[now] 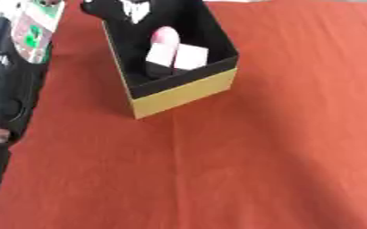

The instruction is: Pick up objects on the table and place them in the box.

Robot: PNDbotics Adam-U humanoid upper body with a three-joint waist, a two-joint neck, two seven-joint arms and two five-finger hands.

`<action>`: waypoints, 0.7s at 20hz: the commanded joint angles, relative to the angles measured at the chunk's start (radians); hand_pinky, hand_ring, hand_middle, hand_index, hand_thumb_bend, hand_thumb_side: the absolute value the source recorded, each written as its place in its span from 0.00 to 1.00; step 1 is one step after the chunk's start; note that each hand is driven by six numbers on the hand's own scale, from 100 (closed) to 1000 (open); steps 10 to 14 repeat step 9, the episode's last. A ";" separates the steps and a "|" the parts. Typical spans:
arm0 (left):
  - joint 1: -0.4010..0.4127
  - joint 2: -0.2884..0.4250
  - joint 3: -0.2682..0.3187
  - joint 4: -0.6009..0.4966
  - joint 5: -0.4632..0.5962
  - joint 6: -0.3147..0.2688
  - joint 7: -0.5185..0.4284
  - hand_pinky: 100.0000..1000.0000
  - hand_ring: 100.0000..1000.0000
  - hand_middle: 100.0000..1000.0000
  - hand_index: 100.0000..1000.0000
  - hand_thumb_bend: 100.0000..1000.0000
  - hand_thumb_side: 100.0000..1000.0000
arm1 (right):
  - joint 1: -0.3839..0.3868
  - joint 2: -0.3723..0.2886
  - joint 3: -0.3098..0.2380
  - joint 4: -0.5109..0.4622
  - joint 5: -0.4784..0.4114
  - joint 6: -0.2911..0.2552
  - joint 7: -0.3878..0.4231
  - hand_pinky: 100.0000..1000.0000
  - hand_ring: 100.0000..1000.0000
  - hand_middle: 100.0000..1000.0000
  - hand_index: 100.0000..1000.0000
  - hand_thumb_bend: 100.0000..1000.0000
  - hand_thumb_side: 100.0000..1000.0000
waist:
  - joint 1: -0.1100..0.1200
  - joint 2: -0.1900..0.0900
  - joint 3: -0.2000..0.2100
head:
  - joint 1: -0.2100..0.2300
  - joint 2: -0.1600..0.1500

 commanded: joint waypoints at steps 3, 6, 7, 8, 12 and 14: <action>0.086 0.095 0.058 -0.150 0.087 -0.019 0.086 0.36 0.59 0.74 0.87 0.00 0.64 | -0.007 -0.026 -0.021 -0.016 0.016 0.009 -0.017 0.79 0.71 0.71 0.86 0.00 0.64 | -0.001 -0.019 0.011 | -0.024 0.005; 0.159 0.120 0.082 -0.223 0.132 0.000 0.131 0.42 0.61 0.74 0.87 0.00 0.55 | -0.011 -0.028 -0.028 -0.016 0.022 0.009 -0.022 0.79 0.71 0.72 0.86 0.00 0.64 | -0.004 -0.015 0.018 | -0.037 0.003; 0.181 0.123 0.089 -0.246 0.146 0.011 0.145 0.44 0.63 0.75 0.88 0.00 0.53 | -0.012 -0.029 -0.029 -0.016 0.023 0.009 -0.023 0.79 0.71 0.72 0.86 0.00 0.64 | -0.005 -0.014 0.019 | -0.040 0.002; 0.206 0.123 0.097 -0.271 0.161 0.021 0.160 0.45 0.63 0.75 0.88 0.00 0.52 | -0.013 -0.030 -0.030 -0.016 0.025 0.007 -0.022 0.79 0.71 0.72 0.86 0.00 0.64 | -0.007 -0.014 0.020 | -0.042 0.002; 0.232 0.122 0.104 -0.296 0.177 0.032 0.176 0.45 0.63 0.75 0.88 0.00 0.52 | -0.015 -0.031 -0.031 -0.016 0.027 0.006 -0.022 0.79 0.71 0.72 0.86 0.00 0.64 | -0.008 -0.013 0.020 | -0.043 0.002; 0.232 0.122 0.104 -0.296 0.177 0.032 0.176 0.45 0.63 0.75 0.88 0.00 0.52 | -0.015 -0.031 -0.031 -0.016 0.027 0.006 -0.022 0.79 0.71 0.72 0.86 0.00 0.64 | -0.008 -0.013 0.020 | -0.043 0.002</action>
